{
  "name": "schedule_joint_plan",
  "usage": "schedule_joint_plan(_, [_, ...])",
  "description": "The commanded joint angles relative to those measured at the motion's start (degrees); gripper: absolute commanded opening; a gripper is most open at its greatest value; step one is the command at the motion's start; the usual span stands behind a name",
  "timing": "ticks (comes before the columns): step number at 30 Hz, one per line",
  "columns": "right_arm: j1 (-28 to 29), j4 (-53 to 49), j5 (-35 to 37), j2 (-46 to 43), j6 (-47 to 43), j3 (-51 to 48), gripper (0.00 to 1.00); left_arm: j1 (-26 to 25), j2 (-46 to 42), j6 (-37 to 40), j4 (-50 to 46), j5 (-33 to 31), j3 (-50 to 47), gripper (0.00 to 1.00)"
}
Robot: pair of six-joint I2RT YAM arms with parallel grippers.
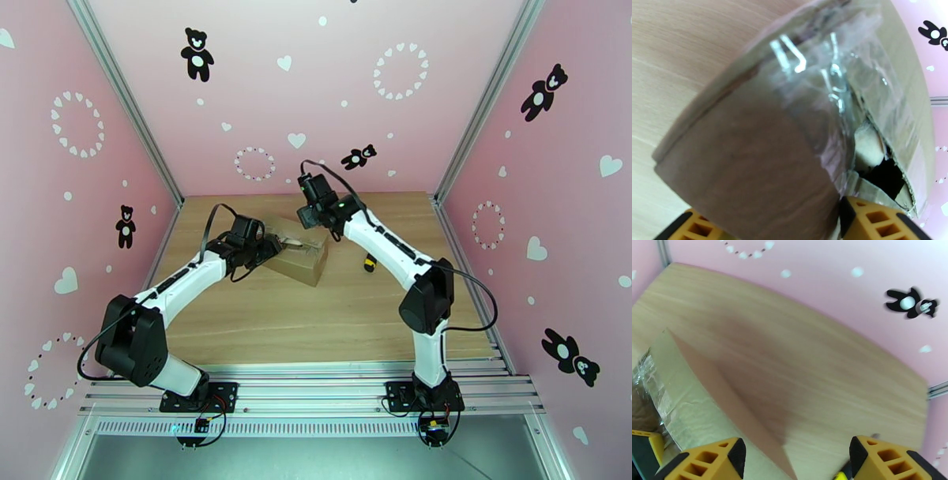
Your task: Unpack the express box
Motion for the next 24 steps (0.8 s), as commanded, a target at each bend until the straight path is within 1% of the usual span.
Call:
schedule_joint_plan(1, [-3.91, -0.92, -14.83, -0.94, 2.81, -0.43, 0.74, -0.53, 1.71, 3.69, -12.51, -2.33, 1.17, 0.66])
schedule_joint_plan(6, [-7.5, -1.08, -25.14, 0.21, 4.41, -0.91, 0.76, -0.59, 2.6, 4.32, -13.6, -2.85, 4.7, 0.66])
schedule_joint_plan(9, [-10.53, 1.85, -35.25, 0.48, 7.38, -3.44, 0.77, -0.57, 3.25, 4.84, -14.46, -3.38, 6.46, 0.66])
schedule_joint_plan(11, [-11.62, 3.39, -40.4, 0.34, 8.84, -5.14, 0.77, -0.55, 3.65, 5.24, -15.09, -3.74, 7.72, 0.66])
schedule_joint_plan(14, [-11.18, 4.33, -42.66, -0.65, 9.12, -8.23, 0.77, -0.58, 4.01, 5.47, -15.58, -3.77, 8.94, 0.66])
schedule_joint_plan(17, [-10.84, 7.01, -44.28, -2.81, 11.13, -13.55, 0.77, -0.5, 4.25, 5.48, -15.64, -3.84, 9.84, 0.66])
schedule_joint_plan(24, [-8.34, 13.12, -45.07, -9.67, 15.72, -26.76, 0.77, -0.48, 4.39, 5.92, -16.48, -4.45, 11.24, 0.66])
